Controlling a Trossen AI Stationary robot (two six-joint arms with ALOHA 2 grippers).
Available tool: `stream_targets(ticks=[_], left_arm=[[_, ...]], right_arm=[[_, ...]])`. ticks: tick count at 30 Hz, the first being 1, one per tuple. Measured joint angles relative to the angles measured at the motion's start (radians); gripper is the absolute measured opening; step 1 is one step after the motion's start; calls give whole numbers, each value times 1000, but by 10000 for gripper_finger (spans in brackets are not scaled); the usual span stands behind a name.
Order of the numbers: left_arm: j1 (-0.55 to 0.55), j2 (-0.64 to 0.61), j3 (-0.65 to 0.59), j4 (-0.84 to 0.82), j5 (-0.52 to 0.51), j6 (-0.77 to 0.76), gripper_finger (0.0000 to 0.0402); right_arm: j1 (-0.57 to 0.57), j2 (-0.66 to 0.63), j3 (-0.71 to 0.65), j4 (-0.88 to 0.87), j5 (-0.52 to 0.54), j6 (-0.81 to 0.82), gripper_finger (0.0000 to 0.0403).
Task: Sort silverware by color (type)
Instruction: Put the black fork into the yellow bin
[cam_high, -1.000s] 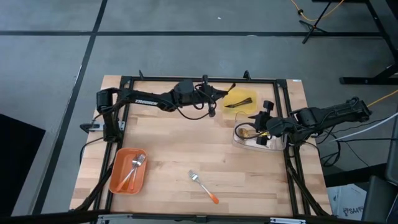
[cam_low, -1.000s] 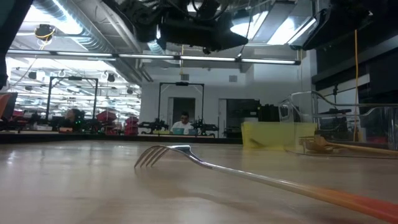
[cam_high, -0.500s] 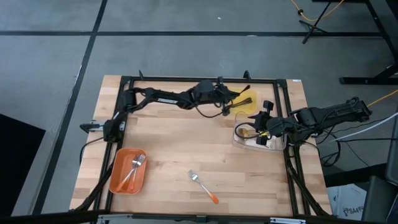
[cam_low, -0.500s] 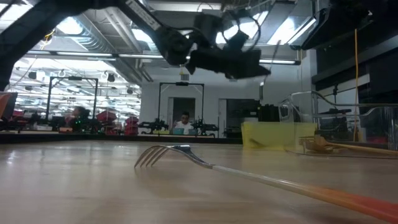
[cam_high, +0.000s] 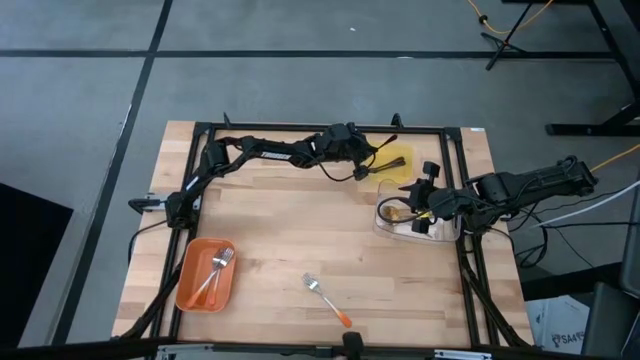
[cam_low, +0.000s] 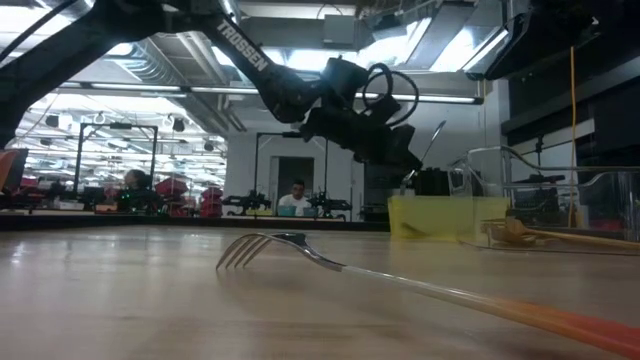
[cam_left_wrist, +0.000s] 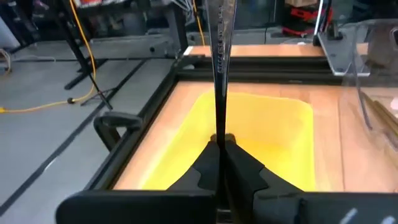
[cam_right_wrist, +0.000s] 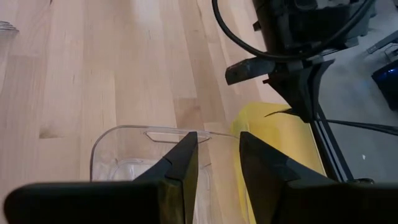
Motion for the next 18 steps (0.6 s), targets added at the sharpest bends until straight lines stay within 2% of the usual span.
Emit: stream_targets(ticks=[8,18], left_arm=[[0,0,1,-60,2,-63,6],[0,0,1,-137,2,-64,6]], right_arm=[[0,0,0,0,0,1,108],[0,0,0,0,0,1,108]])
